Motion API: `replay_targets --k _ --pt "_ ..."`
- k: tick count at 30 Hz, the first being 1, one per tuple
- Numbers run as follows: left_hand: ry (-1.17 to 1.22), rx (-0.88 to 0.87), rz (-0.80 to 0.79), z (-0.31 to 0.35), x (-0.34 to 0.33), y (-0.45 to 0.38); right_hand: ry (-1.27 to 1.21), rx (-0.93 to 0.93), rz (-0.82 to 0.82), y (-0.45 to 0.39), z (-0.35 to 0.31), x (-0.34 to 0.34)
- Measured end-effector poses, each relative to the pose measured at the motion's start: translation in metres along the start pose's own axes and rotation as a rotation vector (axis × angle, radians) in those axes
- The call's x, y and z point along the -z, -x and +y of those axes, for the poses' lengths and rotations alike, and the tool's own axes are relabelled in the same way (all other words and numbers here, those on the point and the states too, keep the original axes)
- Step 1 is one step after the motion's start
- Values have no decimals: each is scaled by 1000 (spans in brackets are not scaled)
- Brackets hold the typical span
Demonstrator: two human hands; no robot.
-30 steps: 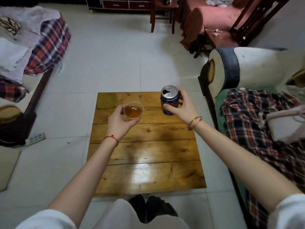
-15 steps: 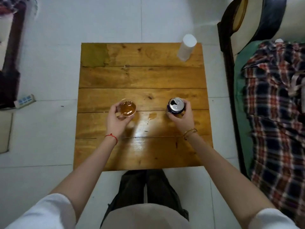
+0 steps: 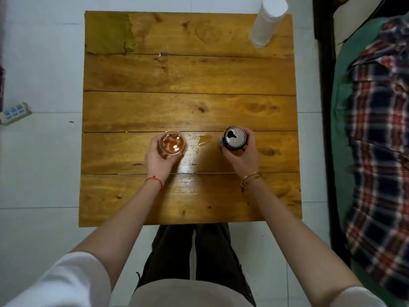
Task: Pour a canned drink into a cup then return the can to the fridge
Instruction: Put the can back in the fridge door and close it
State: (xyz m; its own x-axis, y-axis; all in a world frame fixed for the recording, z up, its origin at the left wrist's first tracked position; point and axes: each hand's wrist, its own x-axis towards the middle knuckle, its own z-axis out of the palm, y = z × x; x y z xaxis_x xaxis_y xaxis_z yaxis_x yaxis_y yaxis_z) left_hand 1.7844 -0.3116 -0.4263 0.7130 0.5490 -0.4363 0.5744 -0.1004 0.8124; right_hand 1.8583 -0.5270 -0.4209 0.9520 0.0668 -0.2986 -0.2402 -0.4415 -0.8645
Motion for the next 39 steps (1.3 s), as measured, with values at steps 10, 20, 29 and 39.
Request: replay_targets --k 10,20,29,39 --pt "-118 10 -16 -12 -4 -2 14 17 0 5 11 3" --pt "135 505 -53 -11 -38 41 98 29 7 14 2 16" --pt "387 628 -266 18 -98 20 103 83 24 10 4 16" --pt "496 655 -359 66 -69 41 32 48 -81 39 -47 45"
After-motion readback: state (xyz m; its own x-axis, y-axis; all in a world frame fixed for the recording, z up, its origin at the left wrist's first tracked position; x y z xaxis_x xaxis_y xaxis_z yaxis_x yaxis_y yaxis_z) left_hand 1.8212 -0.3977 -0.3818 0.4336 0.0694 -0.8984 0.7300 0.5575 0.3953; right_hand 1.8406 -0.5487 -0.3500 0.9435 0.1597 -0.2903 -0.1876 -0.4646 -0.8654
